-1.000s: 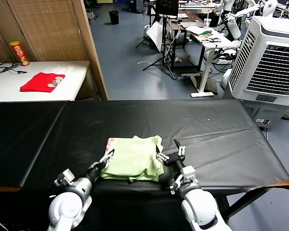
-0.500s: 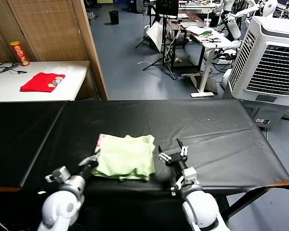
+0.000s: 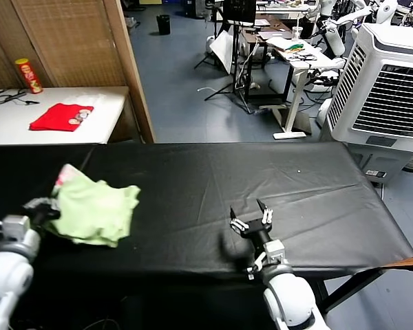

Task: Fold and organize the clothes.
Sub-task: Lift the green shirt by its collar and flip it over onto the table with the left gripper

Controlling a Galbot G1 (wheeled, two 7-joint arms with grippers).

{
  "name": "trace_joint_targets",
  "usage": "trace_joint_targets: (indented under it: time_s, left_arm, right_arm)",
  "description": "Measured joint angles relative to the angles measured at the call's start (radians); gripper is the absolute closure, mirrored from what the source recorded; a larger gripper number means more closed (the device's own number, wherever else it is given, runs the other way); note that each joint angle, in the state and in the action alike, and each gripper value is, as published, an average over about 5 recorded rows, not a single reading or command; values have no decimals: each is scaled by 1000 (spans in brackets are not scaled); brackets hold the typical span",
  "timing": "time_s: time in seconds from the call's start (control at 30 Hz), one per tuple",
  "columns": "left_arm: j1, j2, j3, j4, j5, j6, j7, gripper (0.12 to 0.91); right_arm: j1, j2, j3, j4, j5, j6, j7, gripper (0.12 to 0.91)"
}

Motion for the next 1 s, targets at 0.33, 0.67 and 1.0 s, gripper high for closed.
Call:
trace_joint_targets:
  time_s: [0.33, 0.67, 1.0]
  left_arm:
    - [-21, -47, 90, -184, -87, 104, -111, 887]
    - [-129, -262, 423, -231, -100, 114, -176, 887]
    - [-134, -445, 611, -154, 119, 53, -40, 768]
  right_arm:
    - [-33, 7, 16, 10, -15, 5, -3, 227]
    - [-64, 16, 34, 20, -18, 9, -8, 227]
    - [-55, -13, 4, 36, 80, -30, -82, 227]
